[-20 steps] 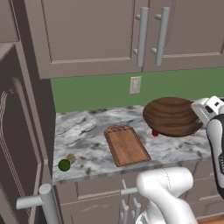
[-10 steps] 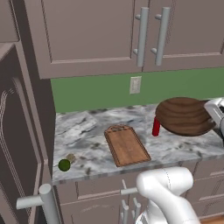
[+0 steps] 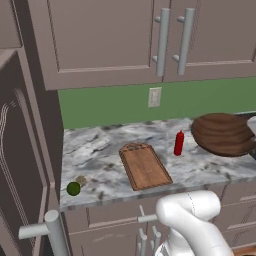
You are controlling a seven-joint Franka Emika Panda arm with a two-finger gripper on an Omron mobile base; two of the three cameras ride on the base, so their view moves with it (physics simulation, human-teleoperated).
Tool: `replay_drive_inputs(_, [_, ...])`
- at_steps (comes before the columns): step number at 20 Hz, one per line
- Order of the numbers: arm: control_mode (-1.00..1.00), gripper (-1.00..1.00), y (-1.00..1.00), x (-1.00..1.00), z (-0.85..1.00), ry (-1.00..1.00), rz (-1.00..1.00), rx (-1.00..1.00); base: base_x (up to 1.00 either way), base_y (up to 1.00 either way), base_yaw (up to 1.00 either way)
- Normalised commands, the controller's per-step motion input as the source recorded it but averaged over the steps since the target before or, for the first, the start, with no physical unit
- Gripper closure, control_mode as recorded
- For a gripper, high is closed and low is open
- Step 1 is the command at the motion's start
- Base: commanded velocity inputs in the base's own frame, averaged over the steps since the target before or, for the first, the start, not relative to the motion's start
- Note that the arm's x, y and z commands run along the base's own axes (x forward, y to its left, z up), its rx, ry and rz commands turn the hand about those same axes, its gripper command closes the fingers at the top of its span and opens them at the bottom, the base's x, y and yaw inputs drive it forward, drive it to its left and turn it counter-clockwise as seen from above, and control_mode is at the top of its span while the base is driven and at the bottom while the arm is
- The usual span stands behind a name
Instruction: Open the cabinet. Place the bowl and condiment on the counter. Then place the lime and garlic on the cutting board.
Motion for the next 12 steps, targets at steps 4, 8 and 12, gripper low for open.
replay_drive_inputs(4, [-1.00,1.00,-0.39,0.10,-0.20,0.00,0.01,0.00,0.00,0.00,0.00])
replay_drive_inputs(8, [-1.00,1.00,-0.36,0.16,-0.28,0.00,0.02,0.00,0.00,0.00,0.00])
replay_drive_inputs(12, [-1.00,1.00,-0.27,0.22,-0.30,0.00,0.04,0.00,0.00,0.00,0.00])
